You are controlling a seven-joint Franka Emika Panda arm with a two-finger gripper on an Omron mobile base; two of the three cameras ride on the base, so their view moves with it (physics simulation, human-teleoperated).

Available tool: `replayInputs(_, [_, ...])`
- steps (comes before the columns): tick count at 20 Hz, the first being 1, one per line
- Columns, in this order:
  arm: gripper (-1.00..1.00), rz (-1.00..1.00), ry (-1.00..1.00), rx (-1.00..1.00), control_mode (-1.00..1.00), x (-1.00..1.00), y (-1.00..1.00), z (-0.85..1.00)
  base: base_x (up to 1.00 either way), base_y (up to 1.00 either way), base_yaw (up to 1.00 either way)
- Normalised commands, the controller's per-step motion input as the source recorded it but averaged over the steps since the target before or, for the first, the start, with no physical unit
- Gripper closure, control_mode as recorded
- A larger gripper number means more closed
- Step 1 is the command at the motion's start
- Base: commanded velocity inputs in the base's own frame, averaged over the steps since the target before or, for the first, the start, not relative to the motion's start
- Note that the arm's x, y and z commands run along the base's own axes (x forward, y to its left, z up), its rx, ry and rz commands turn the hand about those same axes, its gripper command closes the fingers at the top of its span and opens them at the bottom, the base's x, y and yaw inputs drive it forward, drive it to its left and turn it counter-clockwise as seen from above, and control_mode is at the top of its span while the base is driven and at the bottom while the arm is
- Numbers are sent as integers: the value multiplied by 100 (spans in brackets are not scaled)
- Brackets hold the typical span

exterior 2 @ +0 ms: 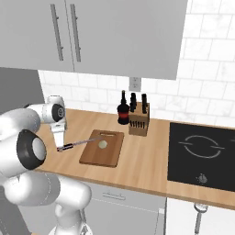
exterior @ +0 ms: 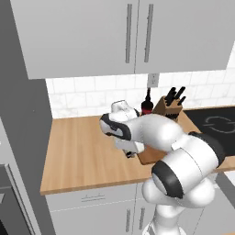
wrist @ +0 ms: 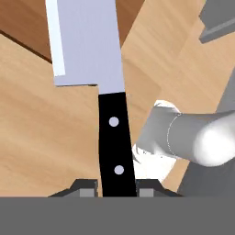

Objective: Place the appropriate cutting tool for cutting the garlic skin on the cutting board.

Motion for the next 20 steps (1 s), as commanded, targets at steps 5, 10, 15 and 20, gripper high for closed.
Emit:
replayInputs(5, [100, 0, -45, 9, -100, 50, -40, -66, 0, 0, 0])
replayInputs(10, [100, -3, -3, 12, -100, 100, -56, -11, 0, 0, 0])
replayInputs(15, [100, 0, 0, 9, -100, 88, -26, -17, 0, 0, 0])
replayInputs(20, [-100, 0, 0, 7, -100, 40, -31, -28, 0, 0, 0])
